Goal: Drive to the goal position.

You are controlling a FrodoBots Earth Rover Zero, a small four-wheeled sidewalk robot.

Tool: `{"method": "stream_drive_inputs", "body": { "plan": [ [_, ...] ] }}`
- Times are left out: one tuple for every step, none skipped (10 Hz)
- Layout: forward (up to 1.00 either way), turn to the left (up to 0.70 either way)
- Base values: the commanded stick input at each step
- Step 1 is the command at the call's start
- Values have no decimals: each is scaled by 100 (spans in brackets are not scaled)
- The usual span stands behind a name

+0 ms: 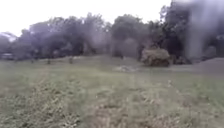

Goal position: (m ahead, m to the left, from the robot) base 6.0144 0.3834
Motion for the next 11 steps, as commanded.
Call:
{"method": "stream_drive_inputs", "body": {
  "plan": [
    [45,0],
    [45,0],
    [45,0],
    [45,0],
    [45,0],
    [45,0],
    [45,0],
    [45,0],
    [45,0],
    [45,0],
    [45,0]
  ]
}}
